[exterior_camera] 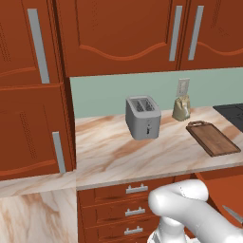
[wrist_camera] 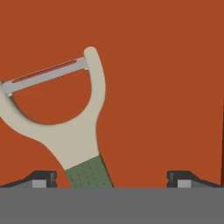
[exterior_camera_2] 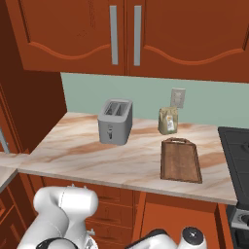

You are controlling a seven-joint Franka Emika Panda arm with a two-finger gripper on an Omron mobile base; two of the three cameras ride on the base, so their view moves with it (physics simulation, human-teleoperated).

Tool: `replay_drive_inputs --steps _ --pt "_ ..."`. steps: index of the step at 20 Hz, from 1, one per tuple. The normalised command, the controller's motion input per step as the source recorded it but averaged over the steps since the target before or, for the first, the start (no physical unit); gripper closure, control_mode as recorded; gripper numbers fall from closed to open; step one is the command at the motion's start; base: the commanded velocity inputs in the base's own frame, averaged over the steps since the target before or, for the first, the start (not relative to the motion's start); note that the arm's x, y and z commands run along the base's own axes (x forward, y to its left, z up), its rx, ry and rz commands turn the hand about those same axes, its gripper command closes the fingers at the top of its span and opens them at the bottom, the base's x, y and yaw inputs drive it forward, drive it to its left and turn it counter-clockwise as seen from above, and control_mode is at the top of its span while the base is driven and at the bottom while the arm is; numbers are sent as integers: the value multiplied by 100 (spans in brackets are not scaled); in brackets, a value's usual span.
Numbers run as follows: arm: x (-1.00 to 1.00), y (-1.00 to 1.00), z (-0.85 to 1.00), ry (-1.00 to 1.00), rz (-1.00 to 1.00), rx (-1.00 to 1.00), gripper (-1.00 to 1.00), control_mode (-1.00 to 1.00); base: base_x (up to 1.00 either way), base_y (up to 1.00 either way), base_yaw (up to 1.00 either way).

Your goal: Open the drawer on the right and place the cutting tools on the cutting board.

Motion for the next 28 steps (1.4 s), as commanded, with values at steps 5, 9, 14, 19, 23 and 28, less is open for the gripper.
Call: replay_drive_inputs --steps 5,9,14,19,23,28 --pt "0 -4 -40 5 0 -5 -100 -100 0 0 0" --pt "0 0 -46 3 0 -7 -100 -100 0 0 0" --pt "-2 0 -7 1 0 -1 100 -100 0 0 0" --pt "-60 -10 0 -9 0 0 100 -100 0 0 0" --pt "-87 0 38 -31 0 2 100 -100 0 0 0" --pt "-21 32 100 -38 -4 4 100 -100 0 0 0"
